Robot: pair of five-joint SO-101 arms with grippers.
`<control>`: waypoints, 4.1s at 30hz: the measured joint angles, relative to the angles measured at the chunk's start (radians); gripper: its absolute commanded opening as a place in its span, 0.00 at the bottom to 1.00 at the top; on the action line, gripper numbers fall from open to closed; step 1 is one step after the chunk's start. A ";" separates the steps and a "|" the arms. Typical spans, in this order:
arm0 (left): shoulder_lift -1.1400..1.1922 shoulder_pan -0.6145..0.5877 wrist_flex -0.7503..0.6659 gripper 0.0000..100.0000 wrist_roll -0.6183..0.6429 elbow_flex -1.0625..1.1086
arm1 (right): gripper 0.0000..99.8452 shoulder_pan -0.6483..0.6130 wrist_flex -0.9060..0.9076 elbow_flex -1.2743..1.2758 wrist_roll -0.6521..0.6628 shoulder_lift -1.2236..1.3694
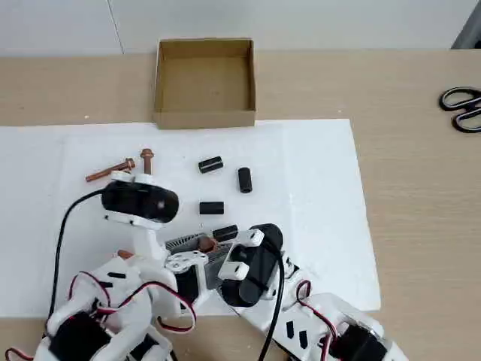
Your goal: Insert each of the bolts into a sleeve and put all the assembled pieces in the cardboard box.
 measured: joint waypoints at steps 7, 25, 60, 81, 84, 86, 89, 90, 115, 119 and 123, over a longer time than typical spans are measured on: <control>-0.002 -0.127 0.000 0.21 -0.055 -0.060 | 0.00 0.000 0.000 0.002 0.000 0.000; -0.002 -0.605 -0.120 0.01 -0.078 -0.005 | 0.00 0.351 0.000 0.031 -0.026 0.000; 0.006 -0.721 -0.135 0.01 -0.166 0.216 | 0.00 0.586 -0.006 -1.344 -0.186 1.768; 0.006 -0.721 -0.135 0.01 -0.166 0.216 | 0.00 0.586 -0.393 -1.869 -0.186 2.484; 0.006 -0.721 -0.135 0.01 -0.166 0.216 | 0.01 0.583 -0.436 -1.903 -0.186 2.562; 0.006 -0.721 -0.130 0.01 -0.166 0.216 | 0.03 0.577 -0.443 -1.949 -0.186 2.601; 0.006 -0.721 -0.118 0.01 -0.166 0.216 | 0.15 0.568 -0.430 -2.005 -0.186 2.636; 0.006 -0.721 -0.114 0.01 -0.166 0.216 | 0.20 0.568 -0.410 -2.018 -0.186 2.636; 0.006 -0.721 -0.114 0.01 -0.166 0.216 | 0.28 0.528 0.434 -2.826 -0.186 2.633; 0.006 -0.721 -0.110 0.01 -0.166 0.216 | 0.20 0.531 0.644 -2.883 -0.186 2.634; 0.006 -0.721 -0.107 0.01 -0.166 0.216 | 0.05 0.539 0.669 -2.895 -0.186 2.634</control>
